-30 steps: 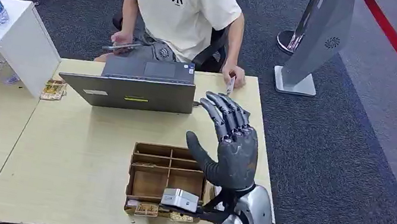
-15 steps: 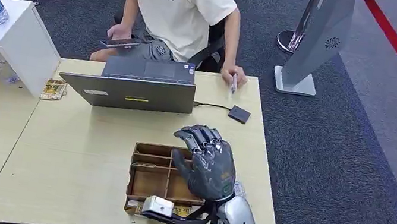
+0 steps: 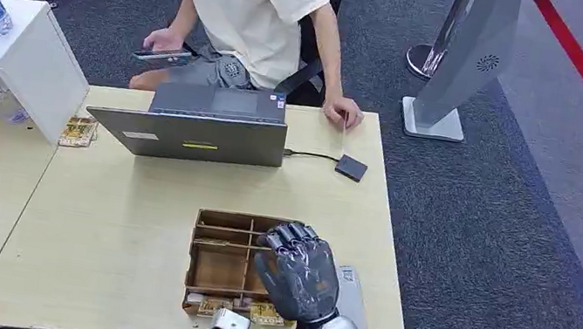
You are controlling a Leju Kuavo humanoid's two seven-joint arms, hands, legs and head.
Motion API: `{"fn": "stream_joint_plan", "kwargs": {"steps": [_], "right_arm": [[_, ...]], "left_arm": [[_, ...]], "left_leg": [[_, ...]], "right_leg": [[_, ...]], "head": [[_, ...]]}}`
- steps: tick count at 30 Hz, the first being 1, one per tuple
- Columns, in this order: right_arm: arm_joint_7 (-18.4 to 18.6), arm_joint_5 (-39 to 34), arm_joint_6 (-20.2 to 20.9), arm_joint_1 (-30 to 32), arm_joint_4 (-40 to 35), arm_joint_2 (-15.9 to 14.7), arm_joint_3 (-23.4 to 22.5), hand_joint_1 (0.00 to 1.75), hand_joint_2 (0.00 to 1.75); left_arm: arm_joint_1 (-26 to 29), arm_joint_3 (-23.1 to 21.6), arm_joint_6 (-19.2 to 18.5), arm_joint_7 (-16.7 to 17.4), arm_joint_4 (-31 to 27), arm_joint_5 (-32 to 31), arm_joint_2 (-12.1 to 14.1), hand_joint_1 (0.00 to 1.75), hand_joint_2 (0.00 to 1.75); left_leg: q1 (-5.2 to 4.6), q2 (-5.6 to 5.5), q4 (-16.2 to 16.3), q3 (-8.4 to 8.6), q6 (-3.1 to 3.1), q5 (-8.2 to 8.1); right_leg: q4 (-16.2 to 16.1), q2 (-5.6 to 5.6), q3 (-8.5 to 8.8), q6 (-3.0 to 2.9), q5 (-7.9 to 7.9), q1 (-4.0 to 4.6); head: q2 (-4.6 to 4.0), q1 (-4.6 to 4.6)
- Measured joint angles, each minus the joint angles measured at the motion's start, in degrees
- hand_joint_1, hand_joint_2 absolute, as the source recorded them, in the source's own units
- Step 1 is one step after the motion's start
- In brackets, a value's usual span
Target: Pass the card to the sensor for recognition and then transmit it.
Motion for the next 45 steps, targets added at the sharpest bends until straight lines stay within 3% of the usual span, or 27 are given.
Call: {"fn": "stream_joint_plan", "kwargs": {"steps": [1,6,7,9,17,24,40,45], "right_arm": [[0.24,0.20,0.00,0.09,0.00,-0.11,0.00,0.73,1.75],[0.68,0.68,-0.02,0.32,-0.02,-0.37,0.00,0.79,1.75],[0.76,0.68,-0.02,0.32,-0.02,-0.37,0.00,0.94,1.75],[0.83,0.70,-0.02,0.32,-0.02,-0.37,0.00,0.98,1.75],[0.98,0.63,-0.02,0.30,-0.02,-0.39,0.00,0.94,1.75],[1.00,0.55,-0.02,0.27,0.11,-0.39,0.00,0.70,1.75],[1.64,0.22,-0.02,-0.39,1.99,-0.39,0.00,0.70,1.75],[2.01,0.17,-0.02,-0.68,2.51,-0.39,-0.02,0.80,1.75]], "left_arm": [[0.02,0.00,0.00,0.00,0.00,0.02,0.02,0.00,0.00],[0.08,0.00,0.02,0.00,0.00,0.13,0.02,0.00,0.00],[0.08,0.00,0.04,0.00,0.00,0.17,0.02,0.00,0.00],[0.10,0.00,0.06,0.00,0.00,0.24,0.02,0.00,0.00],[0.10,0.00,0.11,0.00,0.00,0.42,0.02,0.00,0.00],[0.10,0.00,0.09,0.02,0.00,0.42,0.02,0.00,0.00],[0.09,0.00,0.02,0.11,0.00,0.39,0.02,0.00,0.00],[0.09,0.00,-0.02,0.17,0.00,0.39,0.02,0.00,0.00]], "left_leg": [[0.00,0.00,0.00,0.00,0.00,0.00],[0.00,0.00,0.00,0.00,0.00,0.00],[0.00,0.00,0.00,0.00,0.00,0.00],[0.00,0.00,0.00,0.00,0.00,0.00],[0.00,0.00,0.00,0.00,0.00,0.00],[0.00,0.00,0.00,0.00,0.00,0.00],[0.00,0.00,0.00,0.00,0.00,0.00],[0.00,0.00,0.00,0.00,0.00,0.00]], "right_leg": [[0.00,0.00,0.00,0.00,0.00,0.00],[0.00,0.00,0.00,0.00,0.00,0.00],[0.00,0.00,0.00,0.00,0.00,0.00],[0.00,0.00,0.00,0.00,0.00,0.00],[0.00,0.00,0.00,0.00,0.00,0.00],[0.00,0.00,0.00,0.00,0.00,0.00],[0.00,0.00,0.01,0.00,0.00,0.00],[0.00,0.00,0.01,0.00,0.00,0.00]], "head": [[0.00,0.00],[0.00,0.00],[0.00,0.00],[0.00,0.00],[0.00,0.00],[0.00,0.00],[0.00,0.00],[0.00,0.00]]}}
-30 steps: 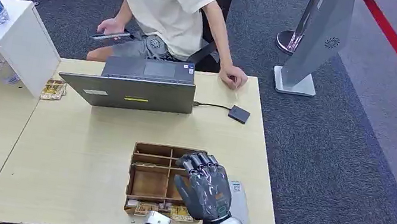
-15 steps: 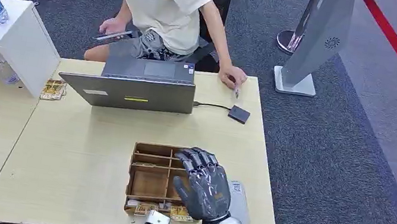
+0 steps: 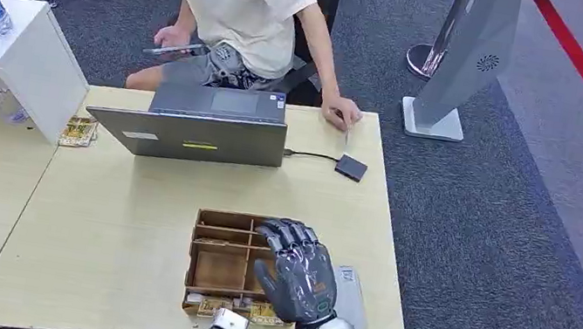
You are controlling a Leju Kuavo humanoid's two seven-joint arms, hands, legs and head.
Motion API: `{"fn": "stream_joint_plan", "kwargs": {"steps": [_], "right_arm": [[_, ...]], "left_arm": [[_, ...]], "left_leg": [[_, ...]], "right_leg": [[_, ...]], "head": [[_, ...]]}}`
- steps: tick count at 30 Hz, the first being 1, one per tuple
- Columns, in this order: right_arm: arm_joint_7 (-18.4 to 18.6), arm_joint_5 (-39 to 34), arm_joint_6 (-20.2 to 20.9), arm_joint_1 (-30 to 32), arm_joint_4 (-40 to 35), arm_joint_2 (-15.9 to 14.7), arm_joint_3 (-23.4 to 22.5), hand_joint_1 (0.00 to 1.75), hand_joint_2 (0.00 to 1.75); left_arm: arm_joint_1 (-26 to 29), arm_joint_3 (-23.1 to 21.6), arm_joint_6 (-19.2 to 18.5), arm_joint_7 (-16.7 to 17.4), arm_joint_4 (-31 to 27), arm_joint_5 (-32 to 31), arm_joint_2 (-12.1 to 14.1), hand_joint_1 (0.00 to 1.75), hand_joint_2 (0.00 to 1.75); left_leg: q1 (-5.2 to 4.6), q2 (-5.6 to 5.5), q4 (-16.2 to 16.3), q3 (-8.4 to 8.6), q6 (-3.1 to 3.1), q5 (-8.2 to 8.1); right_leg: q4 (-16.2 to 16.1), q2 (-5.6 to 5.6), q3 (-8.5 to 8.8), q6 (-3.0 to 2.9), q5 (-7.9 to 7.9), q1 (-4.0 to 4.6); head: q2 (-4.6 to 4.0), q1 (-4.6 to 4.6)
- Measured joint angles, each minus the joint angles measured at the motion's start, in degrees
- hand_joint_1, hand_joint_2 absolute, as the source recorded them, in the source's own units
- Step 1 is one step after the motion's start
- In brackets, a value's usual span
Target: Pass the card to the sensor for recognition and then transmit it.
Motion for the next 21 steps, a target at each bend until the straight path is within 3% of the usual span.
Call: {"fn": "stream_joint_plan", "kwargs": {"steps": [3,4,5,8,9,12,21], "right_arm": [[0.26,0.35,0.00,-0.60,0.66,0.00,-0.07,1.03,1.75],[0.28,0.55,0.00,-0.77,0.87,0.00,-0.09,1.24,1.75],[0.35,0.57,0.00,-0.91,1.11,0.00,-0.11,1.26,1.75],[0.70,0.85,0.00,-1.27,1.84,0.00,-0.50,1.13,1.75],[0.79,1.12,0.00,-1.41,2.05,0.00,-0.70,1.01,1.75],[0.85,1.64,0.00,-1.65,2.54,0.00,-1.42,1.10,1.75],[2.23,2.95,0.00,-2.28,3.28,-0.09,-4.33,0.94,1.75]], "left_arm": [[-0.01,0.00,0.00,0.20,0.00,-0.02,0.02,0.00,0.00],[-0.01,0.00,0.00,0.30,0.00,-0.09,0.02,0.00,0.00],[-0.01,0.00,-0.02,0.39,0.00,-0.18,0.02,0.00,0.00],[-0.01,0.00,-0.04,0.44,0.00,-0.35,0.02,0.00,0.00],[-0.01,0.00,-0.04,0.44,0.00,-0.35,0.02,0.00,0.00],[-0.01,0.00,-0.07,0.50,0.00,-0.42,0.02,0.00,0.00],[-0.02,0.00,-0.15,0.72,0.00,-0.52,0.04,0.00,0.00]], "left_leg": [[0.00,0.00,0.00,0.01,0.00,0.00],[0.00,0.00,0.00,0.01,0.00,0.00],[0.00,0.00,0.00,0.01,0.00,0.00],[0.00,0.00,0.00,0.01,0.00,0.00],[0.00,0.00,0.00,0.01,0.00,0.00],[0.00,0.00,0.00,0.01,0.00,0.00],[0.00,0.00,0.00,0.01,0.00,0.00]], "right_leg": [[0.00,0.00,0.00,0.00,0.00,0.00],[0.00,0.00,0.00,0.00,0.00,0.00],[0.00,0.00,0.00,0.00,0.00,0.00],[0.00,0.00,0.00,0.00,0.00,0.00],[0.00,0.00,0.00,0.00,0.00,0.00],[0.00,0.00,0.00,0.00,0.00,0.00],[0.00,0.00,0.00,0.00,0.00,0.00]], "head": [[0.00,0.00],[0.00,0.00],[0.00,0.00],[0.00,0.00],[0.00,0.00],[0.00,0.00],[0.00,0.00]]}}
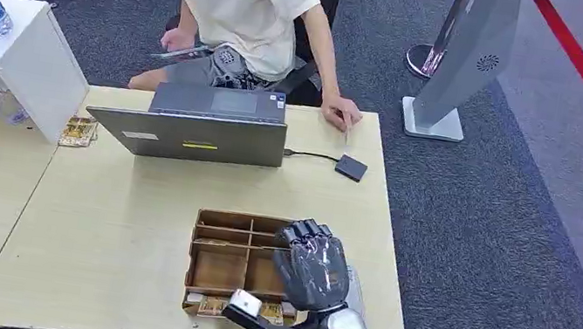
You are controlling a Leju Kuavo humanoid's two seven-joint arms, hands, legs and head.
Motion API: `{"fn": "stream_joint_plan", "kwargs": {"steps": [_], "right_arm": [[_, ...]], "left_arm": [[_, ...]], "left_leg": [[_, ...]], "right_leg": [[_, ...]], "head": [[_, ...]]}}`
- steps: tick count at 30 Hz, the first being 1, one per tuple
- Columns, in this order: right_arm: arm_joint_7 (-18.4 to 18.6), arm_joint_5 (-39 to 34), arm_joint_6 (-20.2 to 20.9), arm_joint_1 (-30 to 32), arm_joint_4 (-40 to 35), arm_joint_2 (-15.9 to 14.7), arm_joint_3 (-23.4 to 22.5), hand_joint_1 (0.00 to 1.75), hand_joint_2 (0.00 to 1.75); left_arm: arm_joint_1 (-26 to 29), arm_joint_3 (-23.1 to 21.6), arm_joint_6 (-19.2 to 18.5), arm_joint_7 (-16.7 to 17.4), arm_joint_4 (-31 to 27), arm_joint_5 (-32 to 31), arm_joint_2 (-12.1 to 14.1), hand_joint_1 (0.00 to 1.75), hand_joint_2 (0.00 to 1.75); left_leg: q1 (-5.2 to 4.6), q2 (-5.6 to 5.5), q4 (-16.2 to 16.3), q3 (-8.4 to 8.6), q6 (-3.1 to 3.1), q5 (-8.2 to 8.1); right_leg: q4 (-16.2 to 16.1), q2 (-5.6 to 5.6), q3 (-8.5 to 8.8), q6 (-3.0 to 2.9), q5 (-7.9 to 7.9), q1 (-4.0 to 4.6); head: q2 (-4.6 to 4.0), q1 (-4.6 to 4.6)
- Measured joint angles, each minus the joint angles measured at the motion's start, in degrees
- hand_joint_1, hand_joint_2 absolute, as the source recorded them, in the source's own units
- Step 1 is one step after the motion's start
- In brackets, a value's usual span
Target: Pass the card to the sensor for recognition and then transmit it.
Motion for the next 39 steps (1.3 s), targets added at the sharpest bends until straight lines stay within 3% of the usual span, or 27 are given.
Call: {"fn": "stream_joint_plan", "kwargs": {"steps": [7,10,15,21,23,24,32,33,34,35,36,39], "right_arm": [[0.28,0.17,0.00,-0.10,0.48,-0.07,-1.16,0.96,1.75],[0.39,0.15,0.00,-0.14,0.81,-0.07,-1.40,0.84,1.75],[0.44,0.09,0.00,-0.17,1.33,-0.07,-1.53,0.86,1.75],[0.46,-0.22,0.00,-0.27,2.05,-0.07,-1.59,0.99,1.75],[1.03,-0.63,0.00,-0.29,2.58,-0.09,-1.55,0.91,1.75],[1.03,-0.79,0.00,-0.34,2.86,-0.11,-1.55,0.98,1.75],[0.96,-1.05,0.00,-0.45,3.41,-0.13,-1.55,0.98,1.75],[0.83,-1.18,0.00,-0.47,4.13,-0.13,-1.48,0.91,1.75],[0.81,-1.20,0.00,-0.49,4.81,-0.13,-1.42,0.94,1.75],[0.83,-1.38,0.00,-0.57,5.88,-0.13,-1.33,1.45,1.75],[0.83,-1.86,-0.13,-1.20,6.60,-0.13,-1.20,1.57,1.75],[0.92,-2.06,-0.17,-1.68,7.34,-0.13,-1.03,1.62,1.75]], "left_arm": [[-0.01,0.00,-0.02,0.13,0.00,-0.15,0.02,0.00,0.00],[-0.03,-0.02,-0.04,0.15,0.00,-0.17,0.02,0.00,0.00],[-0.03,-0.02,-0.04,0.15,0.00,-0.24,0.04,0.00,0.00],[-0.04,-0.02,-0.04,0.13,0.00,-0.41,0.09,0.00,0.00],[-0.05,-0.02,-0.24,0.13,0.00,-0.50,0.11,0.00,0.00],[-0.05,-0.02,-0.35,0.13,0.00,-0.50,0.15,0.00,0.00],[-0.06,-0.02,-0.41,0.13,0.00,-0.50,0.20,0.00,0.00],[-0.09,-0.02,-0.46,0.13,0.00,-0.50,0.22,0.00,0.00],[-0.09,-0.02,-0.48,0.15,0.00,-0.48,0.24,0.00,0.00],[-0.09,-0.02,-0.48,0.13,0.00,-0.46,0.24,0.00,0.00],[-0.10,-0.02,-0.46,0.13,0.00,-0.39,0.24,0.00,0.00],[-0.09,-0.02,-0.46,0.13,0.00,-0.31,0.26,0.00,0.00]], "left_leg": [[0.00,0.00,0.00,0.00,0.00,0.00],[0.00,0.00,0.00,0.00,0.00,0.00],[0.00,0.00,0.00,0.00,0.00,0.00],[0.00,0.00,0.00,0.00,0.00,0.00],[0.00,0.00,0.00,0.00,0.00,0.00],[0.00,0.00,0.00,0.00,0.00,0.00],[0.00,0.00,0.00,0.00,0.00,0.00],[0.00,-0.01,0.00,0.00,0.00,0.00],[0.00,-0.01,0.00,0.00,0.00,0.00],[0.00,0.00,0.00,0.00,0.00,0.00],[0.00,0.00,0.00,0.01,0.00,0.00],[0.00,0.00,0.00,0.02,0.00,0.00]], "right_leg": [[0.00,0.00,0.00,0.00,0.00,0.00],[0.00,0.00,0.00,0.00,0.00,0.00],[0.00,0.00,0.00,0.00,0.00,0.00],[0.00,0.00,0.00,0.00,0.00,0.00],[0.00,0.00,0.00,0.00,0.00,0.00],[0.00,0.00,0.00,0.00,0.00,0.00],[0.00,0.00,0.00,0.00,0.00,0.00],[0.00,0.00,0.00,0.00,0.00,0.00],[0.00,0.00,0.00,0.00,0.00,0.00],[0.00,0.00,0.00,0.00,0.00,0.00],[0.00,0.00,0.00,0.00,0.00,0.00],[0.00,0.00,0.02,0.00,0.00,0.00]], "head": [[0.00,0.00],[0.00,0.00],[0.00,0.00],[0.00,0.00],[0.00,0.00],[0.00,0.00],[0.00,0.00],[0.00,0.00],[0.00,0.00],[0.00,0.00],[0.00,0.00],[0.00,0.00]]}}
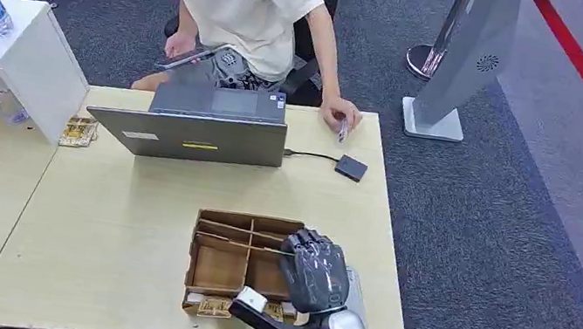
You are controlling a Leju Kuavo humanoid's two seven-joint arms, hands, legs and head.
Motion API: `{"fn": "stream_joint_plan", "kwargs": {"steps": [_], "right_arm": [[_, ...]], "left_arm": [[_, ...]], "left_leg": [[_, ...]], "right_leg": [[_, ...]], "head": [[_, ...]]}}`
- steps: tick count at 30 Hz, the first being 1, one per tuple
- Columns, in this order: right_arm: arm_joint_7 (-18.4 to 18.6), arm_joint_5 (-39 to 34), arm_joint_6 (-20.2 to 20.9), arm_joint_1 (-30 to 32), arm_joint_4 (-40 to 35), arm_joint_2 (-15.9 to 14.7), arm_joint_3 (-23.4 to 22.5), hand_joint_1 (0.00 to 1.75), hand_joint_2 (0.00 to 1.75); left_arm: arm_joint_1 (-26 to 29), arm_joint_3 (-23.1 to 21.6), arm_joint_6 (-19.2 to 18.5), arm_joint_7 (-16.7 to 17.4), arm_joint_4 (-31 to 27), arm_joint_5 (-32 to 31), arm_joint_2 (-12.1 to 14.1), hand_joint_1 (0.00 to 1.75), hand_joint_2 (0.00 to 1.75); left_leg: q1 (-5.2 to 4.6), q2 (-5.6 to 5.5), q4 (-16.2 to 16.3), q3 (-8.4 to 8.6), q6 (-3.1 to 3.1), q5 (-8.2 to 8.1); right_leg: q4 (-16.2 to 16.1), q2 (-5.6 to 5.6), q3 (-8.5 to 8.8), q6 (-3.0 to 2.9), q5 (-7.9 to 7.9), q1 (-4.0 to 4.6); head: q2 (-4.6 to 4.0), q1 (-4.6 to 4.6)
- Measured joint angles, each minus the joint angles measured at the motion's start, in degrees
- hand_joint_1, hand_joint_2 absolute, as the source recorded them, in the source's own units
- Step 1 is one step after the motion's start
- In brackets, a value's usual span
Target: Pass the card to the sensor for recognition and then transmit it.
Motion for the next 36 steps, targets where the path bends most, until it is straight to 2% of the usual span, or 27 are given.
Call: {"fn": "stream_joint_plan", "kwargs": {"steps": [8,12,16,21,24,27,30,32,34,36], "right_arm": [[0.09,-0.35,-0.07,-0.64,1.27,-0.04,0.28,1.64,1.75],[0.26,-0.46,-0.07,-0.82,1.84,-0.13,0.35,1.57,1.75],[0.50,-0.52,-0.09,-1.07,1.97,-0.17,0.39,1.59,1.75],[-1.31,-3.96,-0.09,-1.17,1.25,-0.17,0.35,1.52,1.75],[-3.15,-11.14,-0.07,-1.23,0.11,-0.15,0.33,1.52,1.75],[-2.88,-20.91,0.83,-1.29,-2.34,-0.33,0.85,1.54,1.75],[-2.69,-23.28,1.40,-1.48,-4.85,-0.68,1.57,1.52,1.75],[-3.56,-29.04,3.18,-1.35,-6.44,-0.85,1.79,1.57,1.75],[-5.09,-38.91,6.44,-0.92,-9.43,-0.98,1.79,1.71,1.75],[-6.23,-46.79,9.84,-0.24,-13.23,-1.09,1.46,1.75,1.75]], "left_arm": [[-0.03,0.00,-0.02,0.00,0.00,0.00,0.02,0.00,0.00],[-0.02,0.00,-0.04,0.00,0.00,0.00,0.02,0.00,0.00],[-0.02,-0.04,-0.09,0.00,0.00,0.00,0.02,0.00,0.00],[0.00,-0.35,-0.09,0.02,0.00,0.00,0.02,0.00,0.00],[0.01,-0.44,-0.09,-0.06,0.00,0.04,0.02,0.00,0.00],[0.07,-0.52,-0.02,-0.33,0.00,0.13,0.02,0.00,0.00],[0.09,-0.70,0.00,-0.35,0.00,0.17,0.02,0.00,0.00],[0.11,-0.98,0.09,-0.48,0.00,0.22,0.02,0.00,0.00],[0.23,-1.14,0.37,-0.72,0.00,0.35,0.02,0.00,0.00],[0.33,-1.22,0.68,-0.98,0.00,0.44,0.00,0.00,0.00]], "left_leg": [[0.00,0.03,0.00,0.03,-0.01,0.00],[0.00,0.02,0.00,0.03,-0.01,0.00],[0.00,0.02,0.00,0.03,-0.01,0.01],[0.00,0.02,0.00,0.02,-0.02,0.02],[0.00,0.01,0.00,0.01,-0.02,0.02],[0.00,0.01,0.00,0.01,-0.02,0.02],[0.00,0.02,0.00,0.02,-0.02,0.02],[0.00,0.01,0.00,0.01,-0.02,0.02],[0.00,0.01,0.00,0.01,-0.02,0.02],[0.00,0.01,0.00,0.01,-0.02,0.02]], "right_leg": [[0.00,0.02,0.01,0.00,0.00,0.00],[0.00,0.01,0.01,0.00,0.00,0.00],[0.00,0.02,0.01,0.00,0.02,0.00],[0.00,0.02,0.01,0.00,0.04,0.00],[0.00,0.01,0.01,0.00,0.04,0.00],[0.00,0.02,0.01,0.00,0.03,0.00],[0.00,0.02,0.00,0.00,0.03,0.00],[0.00,0.00,0.00,0.00,0.03,0.00],[0.00,0.01,0.00,0.00,0.03,0.00],[0.00,0.01,0.00,0.00,0.03,0.00]], "head": [[0.00,0.00],[0.00,0.00],[0.00,0.00],[0.00,0.00],[0.00,0.00],[0.00,0.00],[0.00,0.00],[0.00,0.00],[0.00,0.00],[0.00,0.00]]}}
